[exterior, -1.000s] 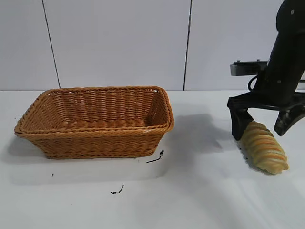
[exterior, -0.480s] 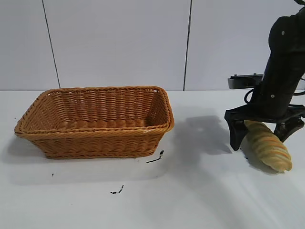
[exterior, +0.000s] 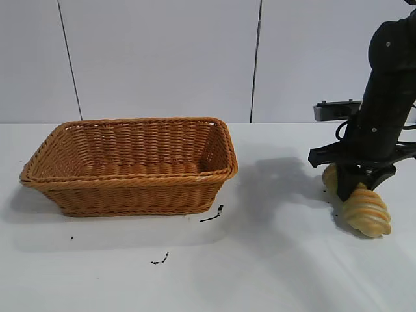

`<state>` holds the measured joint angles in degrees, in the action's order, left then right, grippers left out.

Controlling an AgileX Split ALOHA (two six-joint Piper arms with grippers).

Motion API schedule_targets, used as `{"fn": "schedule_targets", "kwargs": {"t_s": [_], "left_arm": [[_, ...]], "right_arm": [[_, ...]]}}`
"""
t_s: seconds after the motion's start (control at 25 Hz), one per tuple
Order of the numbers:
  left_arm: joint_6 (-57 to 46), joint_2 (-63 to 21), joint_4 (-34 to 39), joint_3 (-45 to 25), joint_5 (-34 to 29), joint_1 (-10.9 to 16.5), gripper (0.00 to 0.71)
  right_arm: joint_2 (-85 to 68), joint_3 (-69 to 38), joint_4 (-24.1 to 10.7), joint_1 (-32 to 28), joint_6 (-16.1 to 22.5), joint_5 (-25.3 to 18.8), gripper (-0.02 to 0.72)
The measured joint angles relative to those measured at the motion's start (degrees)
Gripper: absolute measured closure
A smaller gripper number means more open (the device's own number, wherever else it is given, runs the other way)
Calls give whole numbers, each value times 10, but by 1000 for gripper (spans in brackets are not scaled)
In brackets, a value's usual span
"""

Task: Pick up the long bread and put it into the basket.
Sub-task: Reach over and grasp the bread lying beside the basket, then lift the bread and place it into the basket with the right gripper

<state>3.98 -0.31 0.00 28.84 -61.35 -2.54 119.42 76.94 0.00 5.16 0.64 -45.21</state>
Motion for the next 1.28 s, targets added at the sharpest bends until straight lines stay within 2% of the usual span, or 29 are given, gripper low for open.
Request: {"fn": "schedule_targets", "kwargs": {"t_s": [0.32,0.4,0.6,0.8,0.96,1.16,1.28], "left_arm": [[0,0,0,0,0,0,14],[0,0,0,0,0,0,14],[0,0,0,0,0,0,14],[0,0,0,0,0,0,14],[0,0,0,0,0,0,14],[0,0,0,0,0,0,14],[0,0,0,0,0,0,14]], "right_arm": [[-131,3,-7,0,-10,-40,606],[-143,22,-7,0,-16,-66,608],[-119,128,-4,2,-35,-131,608],[-46,287,28,9,-65,-203,610],[22,417,31,54,-94,-239,610],[93,537,32,136,-135,-240,610],[122,562,33,192,-174,-235,610]]}}
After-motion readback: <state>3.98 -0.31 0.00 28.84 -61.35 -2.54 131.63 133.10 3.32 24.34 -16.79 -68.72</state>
